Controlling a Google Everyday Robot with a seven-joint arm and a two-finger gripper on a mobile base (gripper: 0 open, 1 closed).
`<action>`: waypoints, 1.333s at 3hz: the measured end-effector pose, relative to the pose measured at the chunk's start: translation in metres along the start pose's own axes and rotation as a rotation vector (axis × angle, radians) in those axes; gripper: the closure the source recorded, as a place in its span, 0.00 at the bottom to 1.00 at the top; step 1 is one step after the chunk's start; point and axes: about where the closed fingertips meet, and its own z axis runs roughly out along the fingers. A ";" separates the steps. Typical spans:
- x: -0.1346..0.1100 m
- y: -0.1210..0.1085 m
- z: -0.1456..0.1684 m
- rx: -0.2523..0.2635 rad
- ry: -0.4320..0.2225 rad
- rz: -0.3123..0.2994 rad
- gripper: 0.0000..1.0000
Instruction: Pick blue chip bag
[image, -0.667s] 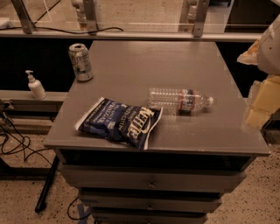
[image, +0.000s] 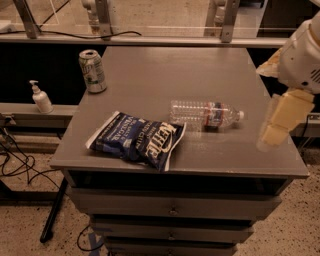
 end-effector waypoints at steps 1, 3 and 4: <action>-0.046 0.010 0.033 -0.052 -0.112 -0.033 0.00; -0.158 0.037 0.070 -0.151 -0.305 -0.132 0.00; -0.194 0.055 0.092 -0.191 -0.346 -0.169 0.00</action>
Offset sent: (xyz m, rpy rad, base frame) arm 0.0281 0.1943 -0.0436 0.3310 0.0312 0.2702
